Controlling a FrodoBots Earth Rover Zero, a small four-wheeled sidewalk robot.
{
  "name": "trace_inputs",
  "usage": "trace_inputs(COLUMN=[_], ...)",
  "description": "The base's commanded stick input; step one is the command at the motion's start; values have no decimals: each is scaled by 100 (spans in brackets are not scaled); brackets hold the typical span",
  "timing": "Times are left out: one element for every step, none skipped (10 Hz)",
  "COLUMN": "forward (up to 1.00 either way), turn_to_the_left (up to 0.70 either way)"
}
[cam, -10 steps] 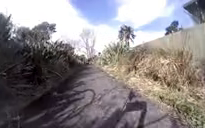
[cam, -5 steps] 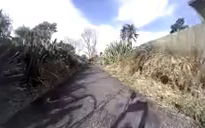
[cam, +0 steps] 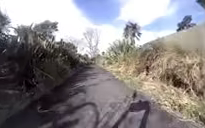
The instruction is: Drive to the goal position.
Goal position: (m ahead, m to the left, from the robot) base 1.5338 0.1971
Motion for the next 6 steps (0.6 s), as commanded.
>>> trace_inputs(forward=[85, 85, 85, 85, 85, 85], turn_to_the_left=[0, 0, 0, 0, 0, 0])
